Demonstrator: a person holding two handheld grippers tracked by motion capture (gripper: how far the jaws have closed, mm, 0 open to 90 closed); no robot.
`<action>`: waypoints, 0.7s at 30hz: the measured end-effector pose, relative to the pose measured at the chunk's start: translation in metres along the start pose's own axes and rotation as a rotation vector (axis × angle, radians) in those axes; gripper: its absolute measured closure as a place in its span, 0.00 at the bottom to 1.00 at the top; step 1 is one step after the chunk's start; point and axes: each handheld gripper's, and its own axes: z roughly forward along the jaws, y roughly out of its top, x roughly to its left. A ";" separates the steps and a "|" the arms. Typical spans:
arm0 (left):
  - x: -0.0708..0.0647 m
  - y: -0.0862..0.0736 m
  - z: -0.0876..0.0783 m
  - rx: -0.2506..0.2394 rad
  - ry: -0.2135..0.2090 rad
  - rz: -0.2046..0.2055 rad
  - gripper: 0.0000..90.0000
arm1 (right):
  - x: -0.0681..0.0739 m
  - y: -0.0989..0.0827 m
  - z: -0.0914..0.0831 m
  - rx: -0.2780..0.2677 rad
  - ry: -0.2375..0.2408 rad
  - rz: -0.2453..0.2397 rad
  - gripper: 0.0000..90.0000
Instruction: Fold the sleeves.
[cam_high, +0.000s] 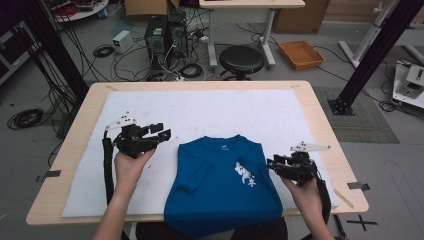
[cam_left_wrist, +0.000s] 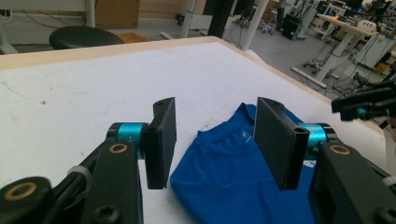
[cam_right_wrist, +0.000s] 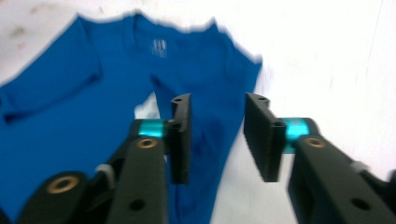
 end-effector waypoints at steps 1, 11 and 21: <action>-0.001 0.000 0.000 -0.002 0.000 -0.005 0.54 | 0.002 -0.005 0.001 0.011 0.007 -0.002 0.68; 0.000 -0.002 0.000 0.001 0.000 -0.013 0.53 | 0.029 -0.016 0.018 0.073 0.051 -0.163 0.98; -0.001 -0.003 0.003 0.009 -0.004 -0.011 0.53 | 0.051 -0.021 0.014 0.088 0.245 -0.398 0.86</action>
